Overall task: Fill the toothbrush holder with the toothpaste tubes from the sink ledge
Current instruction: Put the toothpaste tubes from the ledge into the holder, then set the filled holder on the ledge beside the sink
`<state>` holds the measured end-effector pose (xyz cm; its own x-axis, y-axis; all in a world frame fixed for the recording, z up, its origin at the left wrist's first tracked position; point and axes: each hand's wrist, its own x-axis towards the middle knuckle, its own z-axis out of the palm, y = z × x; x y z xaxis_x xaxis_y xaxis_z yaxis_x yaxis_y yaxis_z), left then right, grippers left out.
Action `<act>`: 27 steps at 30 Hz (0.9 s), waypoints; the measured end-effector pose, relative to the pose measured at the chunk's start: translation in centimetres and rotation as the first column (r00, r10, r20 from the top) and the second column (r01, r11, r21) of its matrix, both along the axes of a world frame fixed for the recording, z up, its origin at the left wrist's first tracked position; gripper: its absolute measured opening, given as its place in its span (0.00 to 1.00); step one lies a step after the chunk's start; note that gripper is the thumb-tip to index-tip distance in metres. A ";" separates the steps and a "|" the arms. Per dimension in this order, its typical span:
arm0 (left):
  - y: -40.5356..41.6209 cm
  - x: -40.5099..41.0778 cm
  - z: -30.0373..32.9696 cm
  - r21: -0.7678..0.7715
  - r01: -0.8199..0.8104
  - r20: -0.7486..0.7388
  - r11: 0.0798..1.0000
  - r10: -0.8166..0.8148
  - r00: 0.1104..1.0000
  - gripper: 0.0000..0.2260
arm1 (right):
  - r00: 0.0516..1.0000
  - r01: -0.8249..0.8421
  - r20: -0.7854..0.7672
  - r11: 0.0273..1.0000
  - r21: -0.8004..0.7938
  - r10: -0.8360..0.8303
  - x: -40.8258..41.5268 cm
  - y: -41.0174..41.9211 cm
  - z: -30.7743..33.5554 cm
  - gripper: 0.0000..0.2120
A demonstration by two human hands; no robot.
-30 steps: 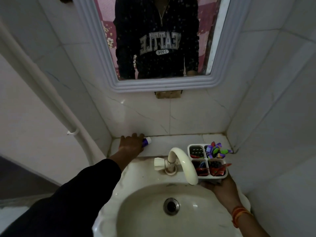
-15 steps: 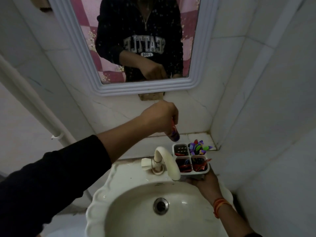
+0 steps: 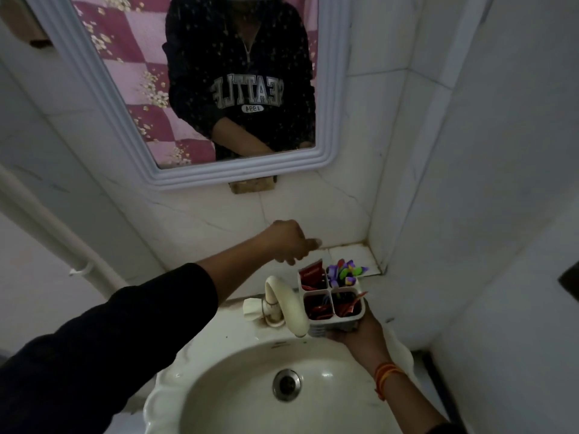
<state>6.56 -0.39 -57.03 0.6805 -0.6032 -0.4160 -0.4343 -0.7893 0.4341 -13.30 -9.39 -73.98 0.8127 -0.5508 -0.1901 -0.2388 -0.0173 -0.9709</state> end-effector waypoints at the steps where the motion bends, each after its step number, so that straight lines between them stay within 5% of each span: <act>1: 0.0 0.1 -0.6 0.061 -0.013 -0.055 0.998 0.016 0.998 0.29 | 1.000 0.002 -0.006 1.000 -0.002 -0.002 0.0 -0.1 0.0 0.32; 5: -0.4 -0.3 -2.7 0.065 -0.112 -0.267 0.992 0.125 0.956 0.34 | 0.999 0.021 -0.046 0.996 -0.086 -0.025 0.0 -0.2 -0.1 0.31; 10: -1.9 0.6 -3.0 -0.114 -0.270 -0.241 0.956 0.237 0.941 0.32 | 0.997 0.037 -0.052 0.976 -0.217 -0.050 1.0 -2.3 1.4 0.30; 15: -5.3 2.5 -2.6 -0.324 -0.498 -0.382 0.804 0.370 0.847 0.27 | 0.997 0.055 -0.046 0.969 -0.241 -0.068 4.5 -7.2 3.9 0.33; 22: -8.0 3.1 -5.8 -0.362 -0.739 -0.638 0.568 0.427 0.641 0.24 | 0.986 -0.010 -0.163 0.969 -0.245 -0.031 7.4 -11.4 3.7 0.32; 27: -8.1 2.3 -5.5 -0.367 -0.756 -0.660 0.543 0.421 0.623 0.20 | 0.988 -0.024 -0.155 0.982 -0.187 -0.006 7.7 -12.0 3.7 0.39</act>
<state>8.85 -8.52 -62.56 0.7946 -0.3435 -0.5007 0.4145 -0.2957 0.8607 -5.63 -21.35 -70.30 0.7870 -0.5813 -0.2068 -0.3839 -0.1991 -0.9016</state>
